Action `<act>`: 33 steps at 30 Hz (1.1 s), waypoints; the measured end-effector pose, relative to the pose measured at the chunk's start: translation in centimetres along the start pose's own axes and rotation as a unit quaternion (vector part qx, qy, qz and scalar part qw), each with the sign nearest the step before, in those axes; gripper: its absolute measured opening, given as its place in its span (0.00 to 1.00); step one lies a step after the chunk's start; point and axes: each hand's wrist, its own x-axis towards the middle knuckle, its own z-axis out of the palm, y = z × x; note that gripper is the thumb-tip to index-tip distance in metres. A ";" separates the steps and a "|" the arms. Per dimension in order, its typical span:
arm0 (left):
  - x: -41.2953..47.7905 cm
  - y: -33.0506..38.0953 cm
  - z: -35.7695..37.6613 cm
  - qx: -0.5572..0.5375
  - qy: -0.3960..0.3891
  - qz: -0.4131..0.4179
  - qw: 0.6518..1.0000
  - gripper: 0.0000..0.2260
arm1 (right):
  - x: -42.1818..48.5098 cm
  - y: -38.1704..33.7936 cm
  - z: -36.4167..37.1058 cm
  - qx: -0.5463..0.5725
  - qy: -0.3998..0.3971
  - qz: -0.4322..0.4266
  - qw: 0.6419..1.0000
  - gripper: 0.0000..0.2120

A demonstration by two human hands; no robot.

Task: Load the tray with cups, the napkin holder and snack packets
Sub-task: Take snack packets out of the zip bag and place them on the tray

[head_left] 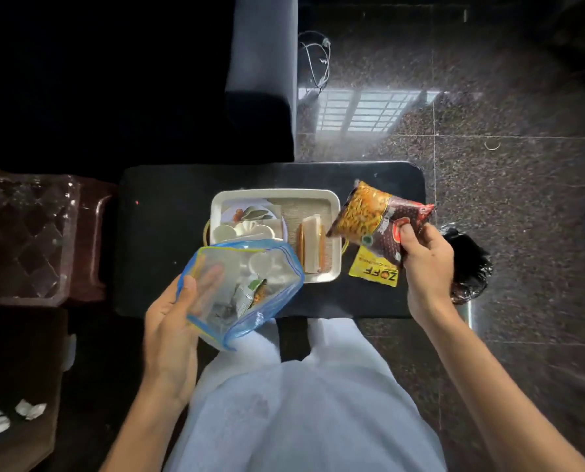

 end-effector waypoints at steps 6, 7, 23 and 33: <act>-2.5 -1.2 4.1 -0.035 0.031 0.010 0.999 0.16 | 12.4 6.2 -0.4 -0.019 0.134 0.112 0.984 0.09; -2.9 -1.4 4.6 -0.035 0.037 0.011 0.999 0.16 | 14.0 7.1 -0.4 -0.017 0.149 0.136 0.979 0.13; -4.3 -4.3 6.5 -0.035 0.082 -0.007 0.996 0.17 | 18.6 13.0 1.5 0.074 0.132 0.343 0.927 0.23; -4.2 -2.8 6.1 -0.034 0.055 0.002 0.998 0.16 | 11.7 9.9 -1.2 0.067 0.082 0.328 0.939 0.14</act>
